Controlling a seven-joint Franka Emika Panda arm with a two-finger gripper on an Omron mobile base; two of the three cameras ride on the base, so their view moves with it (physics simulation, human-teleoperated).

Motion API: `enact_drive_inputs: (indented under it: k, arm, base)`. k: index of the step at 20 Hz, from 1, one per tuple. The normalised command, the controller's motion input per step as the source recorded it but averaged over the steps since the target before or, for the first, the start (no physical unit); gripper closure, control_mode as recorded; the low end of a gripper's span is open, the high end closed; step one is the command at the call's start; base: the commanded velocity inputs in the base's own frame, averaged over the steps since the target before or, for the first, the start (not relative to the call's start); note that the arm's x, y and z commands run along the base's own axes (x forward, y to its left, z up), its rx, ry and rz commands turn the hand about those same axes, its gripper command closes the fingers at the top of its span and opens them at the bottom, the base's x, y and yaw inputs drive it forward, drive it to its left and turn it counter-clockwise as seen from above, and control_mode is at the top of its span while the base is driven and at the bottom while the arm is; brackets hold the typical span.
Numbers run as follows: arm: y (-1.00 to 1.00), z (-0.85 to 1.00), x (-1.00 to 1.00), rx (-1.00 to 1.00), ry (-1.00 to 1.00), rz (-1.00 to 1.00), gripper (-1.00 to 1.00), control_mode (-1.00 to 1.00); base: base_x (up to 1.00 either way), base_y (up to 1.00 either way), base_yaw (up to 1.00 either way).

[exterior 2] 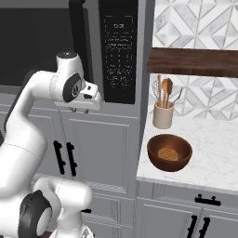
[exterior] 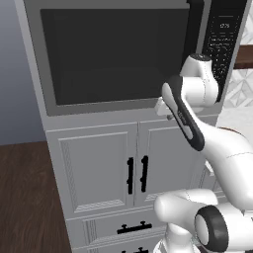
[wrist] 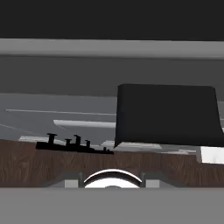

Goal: Open the microwave, place the bowl with waffle inside the microwave, then close the microwave door and turn it on.

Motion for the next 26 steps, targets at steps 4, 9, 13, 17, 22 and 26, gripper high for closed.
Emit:
enact_drive_inputs:
  k: [4, 9, 13, 17, 22, 26]
  arm:
    - [0.0, 0.0, -0.24, 0.0, -0.13, 0.0, -1.0, -1.0]
    - [-0.11, 0.18, -0.29, 0.0, -0.27, 0.0, -1.0, -1.0]
    - [-0.08, 0.43, 0.0, 0.0, -0.33, 0.0, -1.0, -1.0]
    - [-0.23, 0.6, -0.01, 0.0, -0.41, 0.0, -1.0, -1.0]
    - [-0.15, 0.65, -0.02, 0.0, -0.44, 0.0, -1.0, -1.0]
    - [0.0, 0.68, 0.04, 0.0, -0.41, 0.0, -1.0, -1.0]
  base:
    - [0.0, 0.0, 0.0]
    - [0.0, 0.0, 0.0]
    - [0.0, 0.0, 0.0]
    - [0.0, 0.0, 0.0]
    - [0.0, 0.0, 0.0]
    - [0.0, 0.0, 0.0]
